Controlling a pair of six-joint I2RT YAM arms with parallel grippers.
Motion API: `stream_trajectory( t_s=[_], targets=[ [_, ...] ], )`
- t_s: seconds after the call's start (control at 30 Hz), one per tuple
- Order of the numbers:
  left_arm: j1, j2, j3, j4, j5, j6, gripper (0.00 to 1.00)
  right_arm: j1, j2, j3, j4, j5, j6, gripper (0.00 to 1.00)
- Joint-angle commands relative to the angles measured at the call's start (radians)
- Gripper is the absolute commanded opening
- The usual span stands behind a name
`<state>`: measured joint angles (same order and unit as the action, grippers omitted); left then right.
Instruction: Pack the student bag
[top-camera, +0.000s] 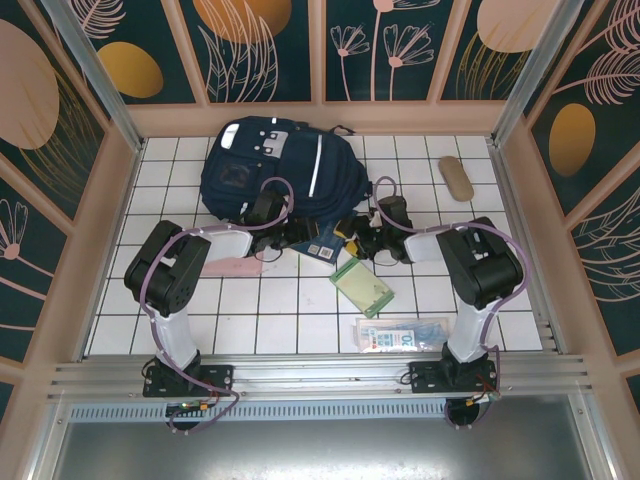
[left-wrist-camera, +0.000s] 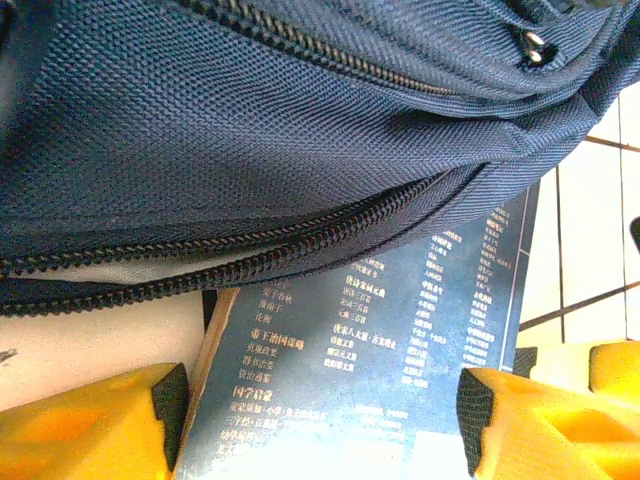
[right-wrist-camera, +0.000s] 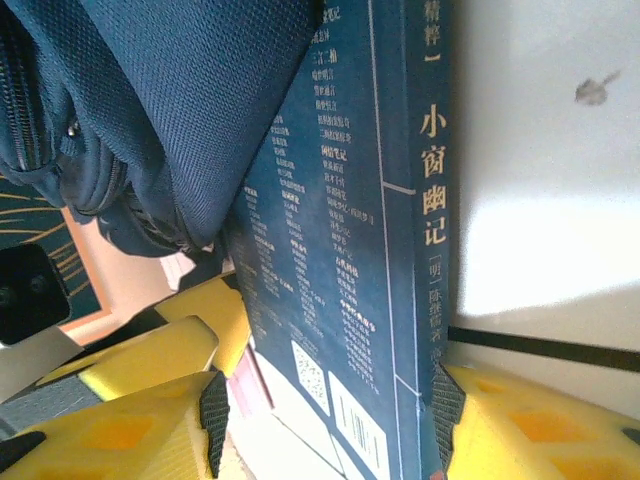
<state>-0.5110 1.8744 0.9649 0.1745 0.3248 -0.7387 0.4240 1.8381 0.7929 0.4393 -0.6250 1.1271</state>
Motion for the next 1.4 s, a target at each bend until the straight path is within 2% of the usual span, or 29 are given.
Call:
stream_trajectory(
  t_s=[0.0, 0.23, 0.43, 0.87, 1.37],
  targets=[
    [-0.109, 0.02, -0.027, 0.014, 0.252, -0.063, 0.71, 0.032, -0.062, -0.004, 0.171, -0.124, 0.096, 0.57],
    [-0.11, 0.016, -0.037, 0.027, 0.262, -0.068, 0.71, 0.038, -0.052, -0.051, 0.311, -0.122, 0.167, 0.57],
    [-0.112, 0.014, -0.044, 0.043, 0.281, -0.076, 0.7, 0.057, 0.006, -0.038, 0.332, -0.104, 0.168, 0.56],
    [-0.11, 0.007, -0.078, 0.083, 0.314, -0.093, 0.7, 0.086, 0.097, -0.003, 0.295, -0.041, 0.128, 0.55],
    [-0.111, 0.003, -0.104, 0.102, 0.319, -0.11, 0.7, 0.091, 0.11, -0.069, 0.221, 0.033, 0.033, 0.54]
  ],
)
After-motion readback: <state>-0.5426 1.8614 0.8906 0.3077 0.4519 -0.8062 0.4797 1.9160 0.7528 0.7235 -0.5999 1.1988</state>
